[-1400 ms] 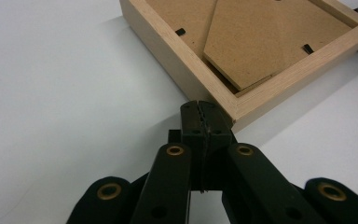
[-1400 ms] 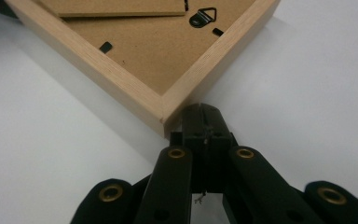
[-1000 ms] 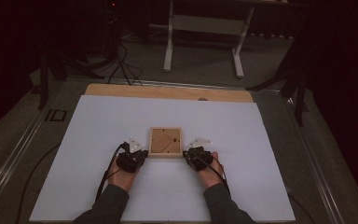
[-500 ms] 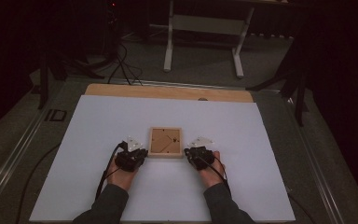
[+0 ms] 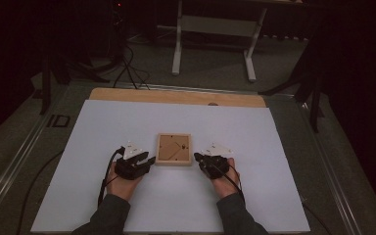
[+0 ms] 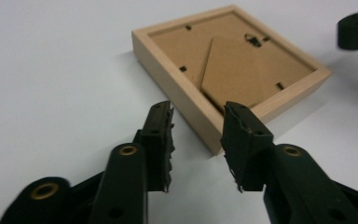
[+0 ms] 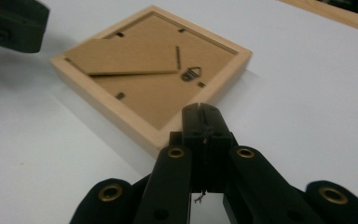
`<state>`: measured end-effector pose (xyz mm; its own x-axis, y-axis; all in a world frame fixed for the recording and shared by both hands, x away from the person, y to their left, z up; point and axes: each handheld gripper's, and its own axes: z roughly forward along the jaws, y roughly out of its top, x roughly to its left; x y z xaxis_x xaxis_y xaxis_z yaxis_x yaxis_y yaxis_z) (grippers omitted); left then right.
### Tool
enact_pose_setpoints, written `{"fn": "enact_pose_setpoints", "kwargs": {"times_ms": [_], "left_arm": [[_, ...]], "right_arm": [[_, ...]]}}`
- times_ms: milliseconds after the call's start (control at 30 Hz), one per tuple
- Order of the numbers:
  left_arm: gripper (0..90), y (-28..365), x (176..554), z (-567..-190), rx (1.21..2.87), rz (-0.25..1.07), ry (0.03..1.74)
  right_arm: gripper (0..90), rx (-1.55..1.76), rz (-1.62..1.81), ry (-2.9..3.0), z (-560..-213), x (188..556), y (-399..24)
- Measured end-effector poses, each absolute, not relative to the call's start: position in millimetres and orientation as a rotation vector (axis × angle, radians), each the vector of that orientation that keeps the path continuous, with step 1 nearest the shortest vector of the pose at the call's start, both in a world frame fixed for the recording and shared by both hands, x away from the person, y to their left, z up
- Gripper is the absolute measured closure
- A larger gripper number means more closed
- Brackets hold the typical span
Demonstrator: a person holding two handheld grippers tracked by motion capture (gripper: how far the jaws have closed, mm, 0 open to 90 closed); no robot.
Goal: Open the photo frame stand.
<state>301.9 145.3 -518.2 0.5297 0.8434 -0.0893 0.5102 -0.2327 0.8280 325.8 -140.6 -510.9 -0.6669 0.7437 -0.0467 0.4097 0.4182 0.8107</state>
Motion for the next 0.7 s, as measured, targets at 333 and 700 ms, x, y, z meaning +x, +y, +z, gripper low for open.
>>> {"fn": "enact_pose_setpoints", "kwargs": {"times_ms": [333,700], "left_arm": [[55.6,147.2,300.2,-508.3,1.9,0.453,1.064],[54.2,140.1,301.9,-498.0,1.908,0.462,1.007]], "right_arm": [[89.7,0.923,1.175,2.306,-512.8,319.6,-133.1],[89.8,0.935,1.166,2.325,-518.4,320.8,-129.3]]}}
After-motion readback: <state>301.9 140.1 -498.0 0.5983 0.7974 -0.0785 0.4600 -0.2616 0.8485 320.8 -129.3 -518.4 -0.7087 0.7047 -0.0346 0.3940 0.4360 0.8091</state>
